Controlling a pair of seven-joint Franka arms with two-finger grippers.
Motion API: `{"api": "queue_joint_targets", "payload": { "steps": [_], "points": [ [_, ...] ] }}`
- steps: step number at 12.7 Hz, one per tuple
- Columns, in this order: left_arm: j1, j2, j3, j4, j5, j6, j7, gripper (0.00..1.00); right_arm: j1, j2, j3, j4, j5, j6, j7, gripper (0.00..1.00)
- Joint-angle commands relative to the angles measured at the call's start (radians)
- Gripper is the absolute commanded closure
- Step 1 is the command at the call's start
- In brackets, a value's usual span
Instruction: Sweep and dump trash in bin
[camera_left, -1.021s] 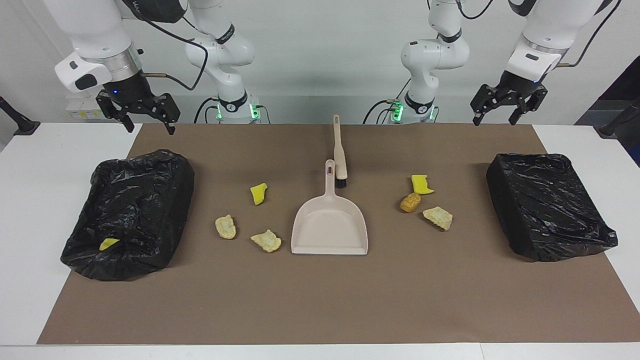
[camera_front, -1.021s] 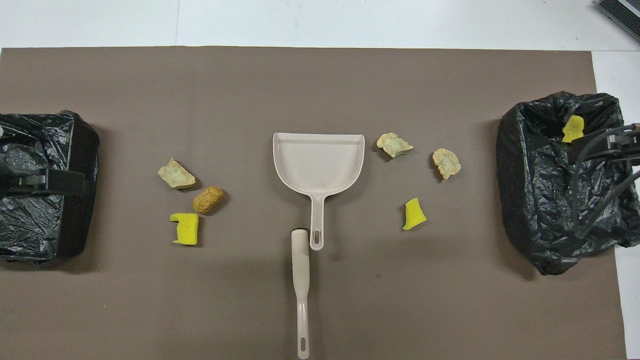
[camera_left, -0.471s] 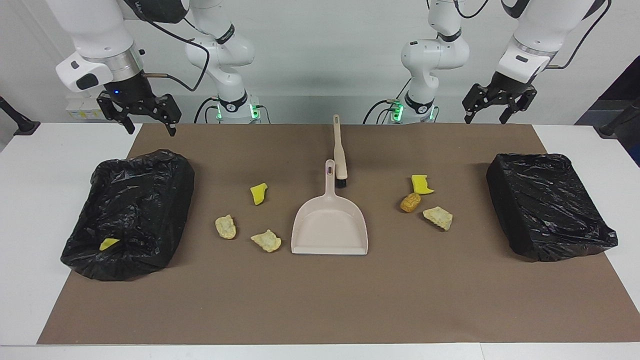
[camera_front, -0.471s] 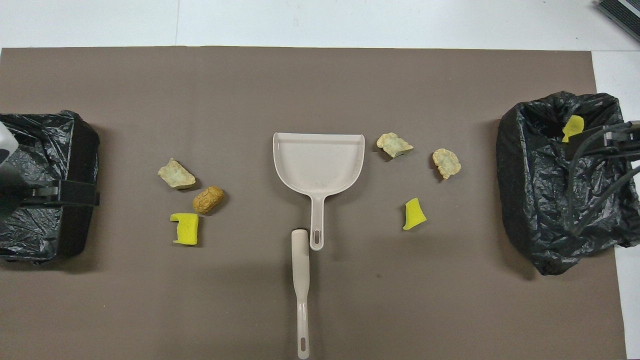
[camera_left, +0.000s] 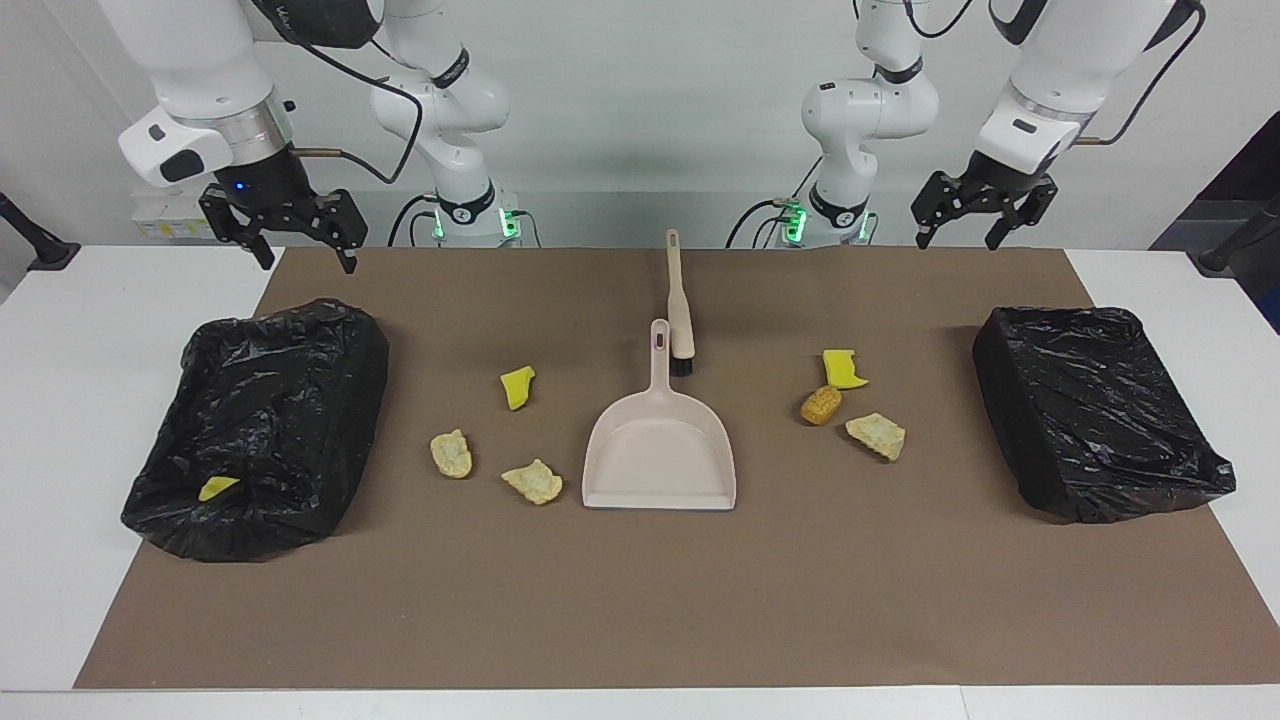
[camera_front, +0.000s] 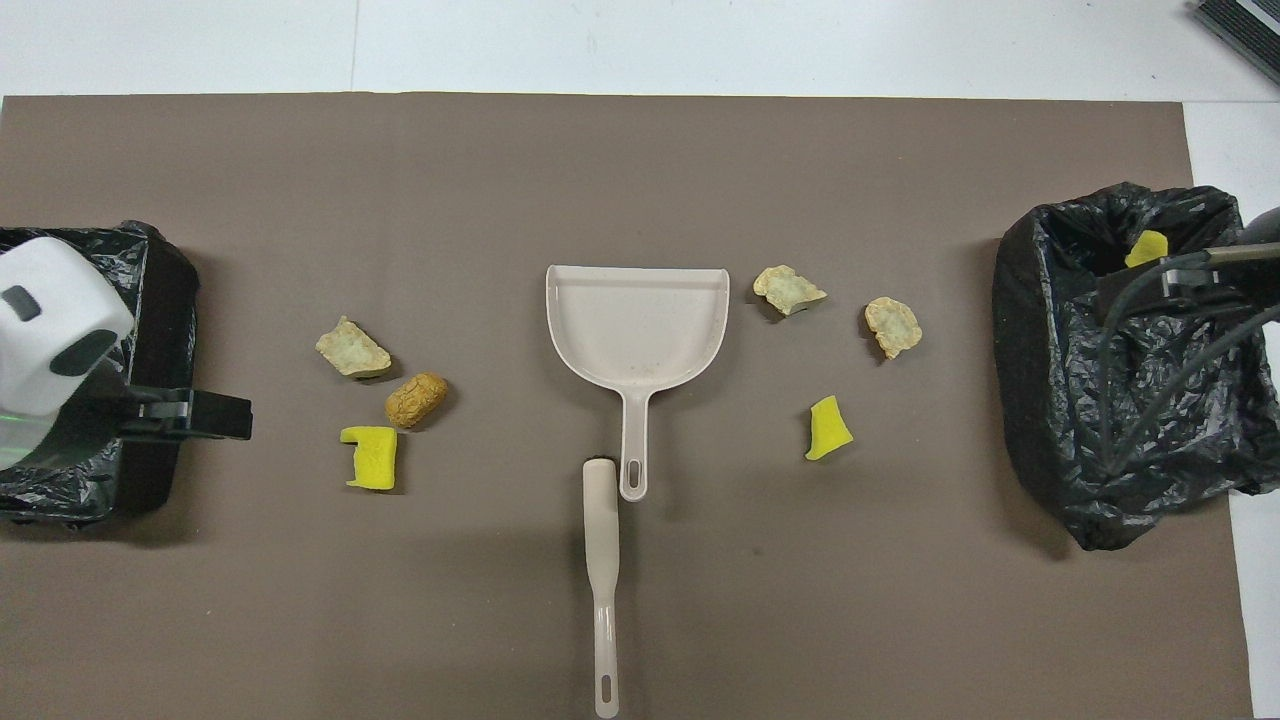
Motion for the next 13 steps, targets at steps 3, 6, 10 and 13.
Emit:
{"api": "queue_joint_targets", "payload": {
  "steps": [3,6,10,13],
  "points": [
    [-0.013,-0.032,-0.087,-0.135,-0.048,0.111,-0.075,0.00,0.063,0.085,0.005,0.024,0.014,0.022,0.097,0.00],
    [-0.017,-0.067,-0.161,-0.209,-0.120,0.169,-0.150,0.00,0.103,0.127,0.007,0.024,0.032,0.055,0.134,0.00],
    [-0.068,-0.095,-0.340,-0.361,-0.153,0.275,-0.280,0.00,0.143,0.161,0.007,0.026,0.074,0.108,0.197,0.00],
    [-0.068,-0.070,-0.451,-0.401,-0.194,0.367,-0.374,0.00,0.166,0.188,0.011,0.026,0.094,0.144,0.199,0.00]
  ]
}}
